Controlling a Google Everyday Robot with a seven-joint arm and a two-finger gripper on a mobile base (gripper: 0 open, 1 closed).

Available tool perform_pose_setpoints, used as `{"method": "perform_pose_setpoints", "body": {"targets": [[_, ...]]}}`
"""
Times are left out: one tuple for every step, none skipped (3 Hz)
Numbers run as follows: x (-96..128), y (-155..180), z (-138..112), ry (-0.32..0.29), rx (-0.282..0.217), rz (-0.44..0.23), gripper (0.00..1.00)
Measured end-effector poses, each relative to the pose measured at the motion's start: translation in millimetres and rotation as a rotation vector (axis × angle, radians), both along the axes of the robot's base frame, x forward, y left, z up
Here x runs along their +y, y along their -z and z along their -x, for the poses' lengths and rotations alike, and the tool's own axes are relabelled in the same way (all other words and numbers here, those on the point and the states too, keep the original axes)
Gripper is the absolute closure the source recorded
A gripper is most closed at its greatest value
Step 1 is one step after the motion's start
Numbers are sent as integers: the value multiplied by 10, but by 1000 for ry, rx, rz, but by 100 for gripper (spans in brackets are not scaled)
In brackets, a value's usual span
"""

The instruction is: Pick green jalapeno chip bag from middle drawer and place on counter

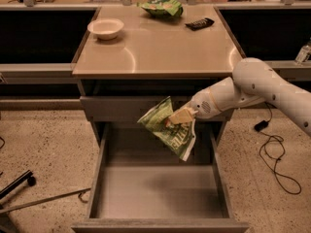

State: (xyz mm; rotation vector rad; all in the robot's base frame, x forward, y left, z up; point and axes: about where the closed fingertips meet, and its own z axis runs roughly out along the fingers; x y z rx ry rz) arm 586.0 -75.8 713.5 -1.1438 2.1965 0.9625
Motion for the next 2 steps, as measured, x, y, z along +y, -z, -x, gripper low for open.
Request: {"method": "perform_pose_setpoints", "body": {"targets": [[-45, -383, -116, -16, -21, 3, 100], [17, -1238, -209, -95, -54, -25, 100]]}}
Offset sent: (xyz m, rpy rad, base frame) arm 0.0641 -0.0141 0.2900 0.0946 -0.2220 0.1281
